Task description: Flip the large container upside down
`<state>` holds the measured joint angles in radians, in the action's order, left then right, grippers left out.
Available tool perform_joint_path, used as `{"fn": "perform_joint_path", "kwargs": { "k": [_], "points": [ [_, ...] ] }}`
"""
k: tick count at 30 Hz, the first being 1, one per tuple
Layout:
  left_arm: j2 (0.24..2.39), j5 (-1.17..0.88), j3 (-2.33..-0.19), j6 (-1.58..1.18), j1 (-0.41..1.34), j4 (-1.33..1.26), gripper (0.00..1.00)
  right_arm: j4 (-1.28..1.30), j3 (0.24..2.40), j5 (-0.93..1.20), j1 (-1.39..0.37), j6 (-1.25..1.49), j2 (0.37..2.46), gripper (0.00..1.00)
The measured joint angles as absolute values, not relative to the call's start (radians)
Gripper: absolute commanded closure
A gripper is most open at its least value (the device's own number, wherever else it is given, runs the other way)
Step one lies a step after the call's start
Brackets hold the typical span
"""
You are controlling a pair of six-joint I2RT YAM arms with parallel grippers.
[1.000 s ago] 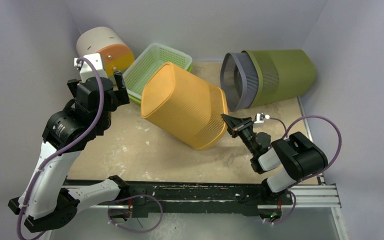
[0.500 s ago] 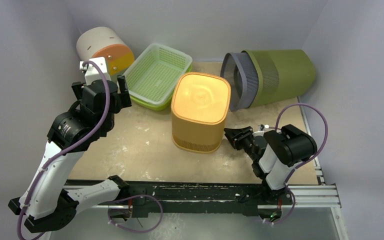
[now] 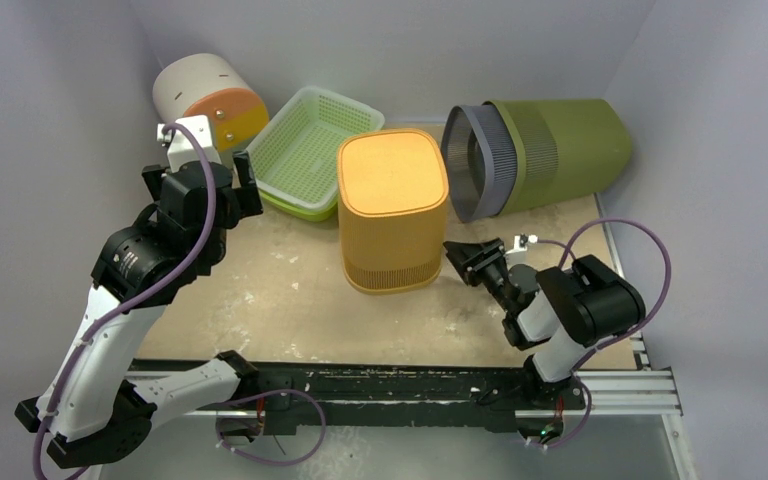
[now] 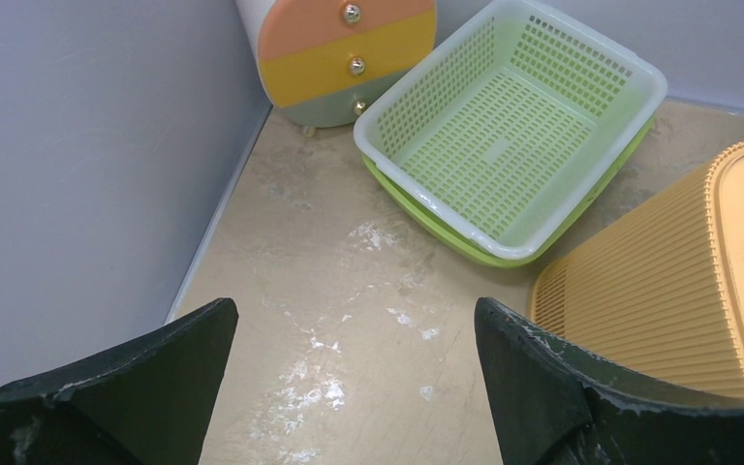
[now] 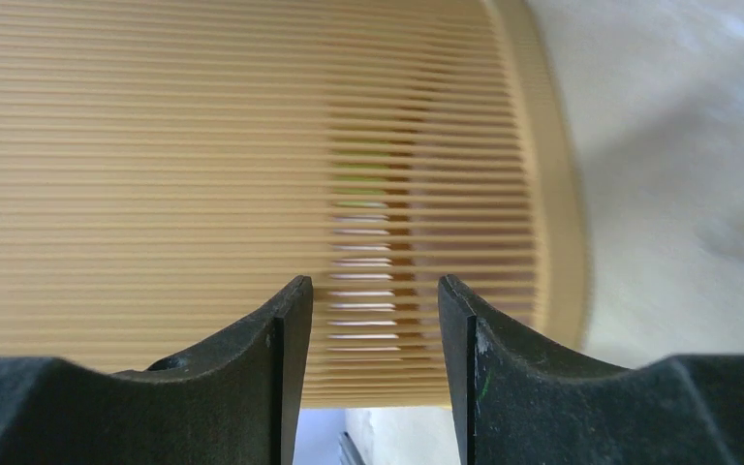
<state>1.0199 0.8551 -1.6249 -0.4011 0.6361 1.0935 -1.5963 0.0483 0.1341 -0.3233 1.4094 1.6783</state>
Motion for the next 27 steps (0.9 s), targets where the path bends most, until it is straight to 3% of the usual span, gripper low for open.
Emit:
{"fn": "perform_joint_path", "kwargs": {
  "k": [7, 14, 19, 27],
  "points": [
    [1.031, 0.841, -1.651, -0.402, 0.636, 1.093, 0.11, -1.535, 0.228, 0.176, -0.323, 1.349, 1.427, 0.43],
    [1.029, 0.837, -1.655, -0.408, 0.636, 1.093, 0.11, -1.032, 0.579, 0.114, -0.323, 1.05, 1.076, 0.33],
    [1.029, 0.829, -1.655, -0.408, 0.636, 1.093, 0.11, -0.717, 0.751, 0.042, -0.323, 0.858, 1.054, 0.14],
    [1.039, 0.828, -1.655, -0.408, 0.636, 1.093, 0.11, -0.286, 0.781, -0.115, -0.404, 0.67, 1.132, 0.1]
  ]
}}
